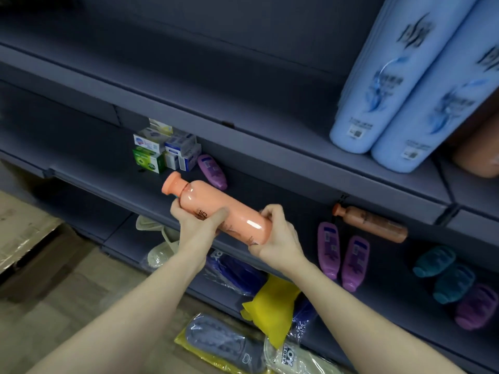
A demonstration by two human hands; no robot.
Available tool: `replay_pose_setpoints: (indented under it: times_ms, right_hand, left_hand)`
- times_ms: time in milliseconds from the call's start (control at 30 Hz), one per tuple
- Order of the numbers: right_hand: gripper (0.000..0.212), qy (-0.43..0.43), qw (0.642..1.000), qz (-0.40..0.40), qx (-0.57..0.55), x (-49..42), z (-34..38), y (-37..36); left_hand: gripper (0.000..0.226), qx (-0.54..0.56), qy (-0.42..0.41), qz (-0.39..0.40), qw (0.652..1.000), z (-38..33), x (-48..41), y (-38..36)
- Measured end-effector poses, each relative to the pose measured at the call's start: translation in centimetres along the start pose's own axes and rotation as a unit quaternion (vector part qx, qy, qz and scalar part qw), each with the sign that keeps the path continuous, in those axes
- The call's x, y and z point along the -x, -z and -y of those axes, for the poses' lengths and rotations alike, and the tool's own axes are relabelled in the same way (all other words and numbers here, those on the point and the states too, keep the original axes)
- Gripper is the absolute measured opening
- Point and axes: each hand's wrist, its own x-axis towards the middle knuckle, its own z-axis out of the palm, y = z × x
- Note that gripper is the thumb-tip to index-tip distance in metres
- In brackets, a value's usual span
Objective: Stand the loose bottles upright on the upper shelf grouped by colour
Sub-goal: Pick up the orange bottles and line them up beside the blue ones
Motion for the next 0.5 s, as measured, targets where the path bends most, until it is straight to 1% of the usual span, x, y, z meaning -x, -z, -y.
replay_pose_setpoints:
  times_ms: [100,233,367,500]
  right_hand:
    - [0.063,0.014,1.000,0.014,0.011,0.7,1.9,1.3]
    - [0.073,0.037,0.997,0.017,0.068,1.9,4.4,2.7]
    - [0.080,0.053,0.992,0.026,0.112,3.3,6.9,3.7]
    - [0.082,0.068,0.990,0.008,0.125,4.5,9.1,4.5]
  left_hand:
    - [0.092,0.046,-0.018,-0.007,0.999,-2.2,1.3,0.5]
    - [0.084,0.089,-0.032,-0.025,0.995,-4.8,3.5,1.4]
    - [0.079,0.057,-0.068,-0.012,0.996,-7.0,5.2,2.9]
    - [0.074,0.008,-0.133,-0.002,0.991,-9.7,6.9,3.5]
